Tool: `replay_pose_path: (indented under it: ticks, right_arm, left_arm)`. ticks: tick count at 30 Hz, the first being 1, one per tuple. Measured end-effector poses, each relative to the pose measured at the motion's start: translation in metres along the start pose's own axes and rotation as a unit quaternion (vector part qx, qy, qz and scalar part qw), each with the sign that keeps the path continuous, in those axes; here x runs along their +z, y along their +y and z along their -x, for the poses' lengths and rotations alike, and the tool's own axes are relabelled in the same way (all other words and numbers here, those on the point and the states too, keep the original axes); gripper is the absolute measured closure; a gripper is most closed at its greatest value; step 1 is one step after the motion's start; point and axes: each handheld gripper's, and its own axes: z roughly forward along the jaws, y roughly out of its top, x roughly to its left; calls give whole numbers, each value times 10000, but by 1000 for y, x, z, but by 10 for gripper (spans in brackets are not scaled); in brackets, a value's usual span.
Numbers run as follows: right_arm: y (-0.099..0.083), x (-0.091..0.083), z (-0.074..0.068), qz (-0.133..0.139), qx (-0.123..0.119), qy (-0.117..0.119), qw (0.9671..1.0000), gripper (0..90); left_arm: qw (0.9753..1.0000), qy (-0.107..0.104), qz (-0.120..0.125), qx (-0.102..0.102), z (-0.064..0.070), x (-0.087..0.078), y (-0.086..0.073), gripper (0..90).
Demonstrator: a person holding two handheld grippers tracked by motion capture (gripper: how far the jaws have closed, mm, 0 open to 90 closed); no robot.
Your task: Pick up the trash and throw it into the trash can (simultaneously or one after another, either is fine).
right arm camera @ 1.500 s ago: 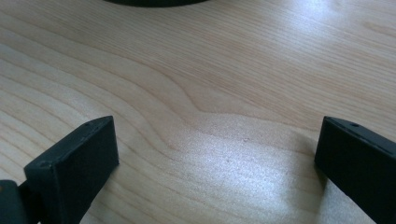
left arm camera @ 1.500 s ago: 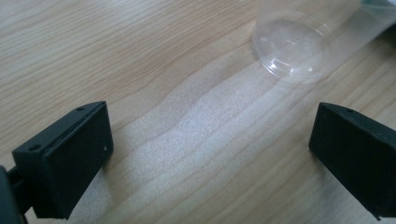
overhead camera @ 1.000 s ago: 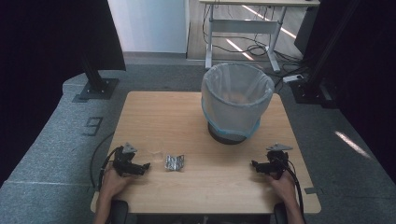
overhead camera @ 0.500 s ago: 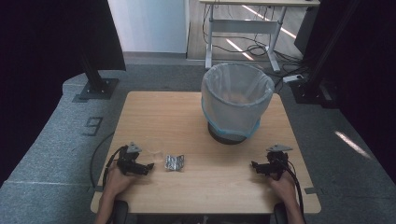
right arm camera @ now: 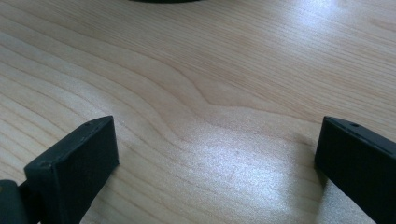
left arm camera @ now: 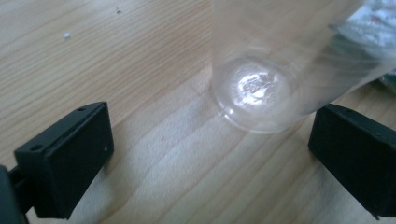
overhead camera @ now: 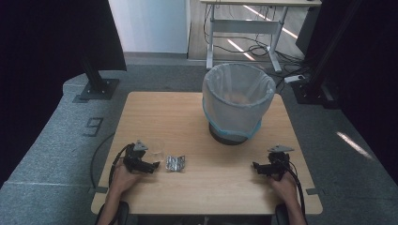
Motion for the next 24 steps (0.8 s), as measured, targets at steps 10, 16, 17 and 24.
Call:
replay_pose_path:
  ticks: [10,16,17,24]
  right_arm:
    - [0,0,0,0,0,0,10000,0]
    - [0,0,0,0,-1,0,10000,0]
    - [0,0,0,0,-1,-1,10000,0]
    - [0,0,0,0,-2,-2,10000,0]
  left_arm:
    - [9998,-72,160,78,5,6,8,61]
    - [9993,-97,345,93,6,6,14,132]
    - [9992,-108,380,76,6,6,14,142]
    - [9987,-200,454,71,7,7,19,193]
